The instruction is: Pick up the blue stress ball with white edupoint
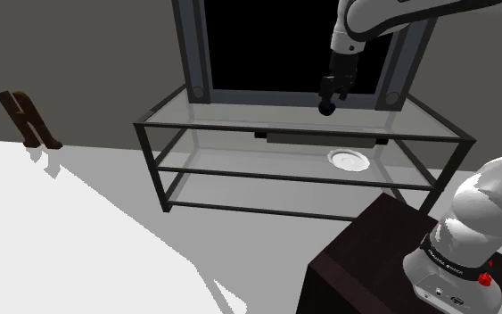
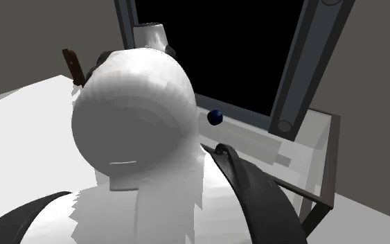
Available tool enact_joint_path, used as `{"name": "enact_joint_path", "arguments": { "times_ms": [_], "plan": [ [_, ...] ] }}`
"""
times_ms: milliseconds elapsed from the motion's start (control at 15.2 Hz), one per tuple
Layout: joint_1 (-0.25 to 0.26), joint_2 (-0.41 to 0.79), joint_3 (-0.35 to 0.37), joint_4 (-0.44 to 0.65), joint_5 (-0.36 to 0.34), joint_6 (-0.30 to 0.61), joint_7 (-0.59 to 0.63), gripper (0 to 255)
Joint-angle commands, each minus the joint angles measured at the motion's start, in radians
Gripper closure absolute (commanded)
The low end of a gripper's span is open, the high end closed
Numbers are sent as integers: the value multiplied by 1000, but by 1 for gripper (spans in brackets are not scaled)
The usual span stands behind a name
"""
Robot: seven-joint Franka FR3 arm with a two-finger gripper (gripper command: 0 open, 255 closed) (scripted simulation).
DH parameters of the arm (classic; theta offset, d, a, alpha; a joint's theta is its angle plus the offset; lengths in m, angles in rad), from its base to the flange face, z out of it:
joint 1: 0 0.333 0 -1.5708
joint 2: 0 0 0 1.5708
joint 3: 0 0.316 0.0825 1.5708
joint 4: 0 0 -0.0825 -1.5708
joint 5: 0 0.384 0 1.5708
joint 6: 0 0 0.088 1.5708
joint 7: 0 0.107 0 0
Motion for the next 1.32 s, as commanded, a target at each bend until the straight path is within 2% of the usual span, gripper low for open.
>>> {"name": "enact_joint_path", "arguments": {
  "times_ms": [0, 594, 1254],
  "plan": [
    [-22, 62, 0, 20, -30, 45, 25, 0],
    [-101, 341, -16, 201, -169, 149, 150, 0],
    [-154, 645, -75, 494, -300, 169, 268, 0]
  ]
}}
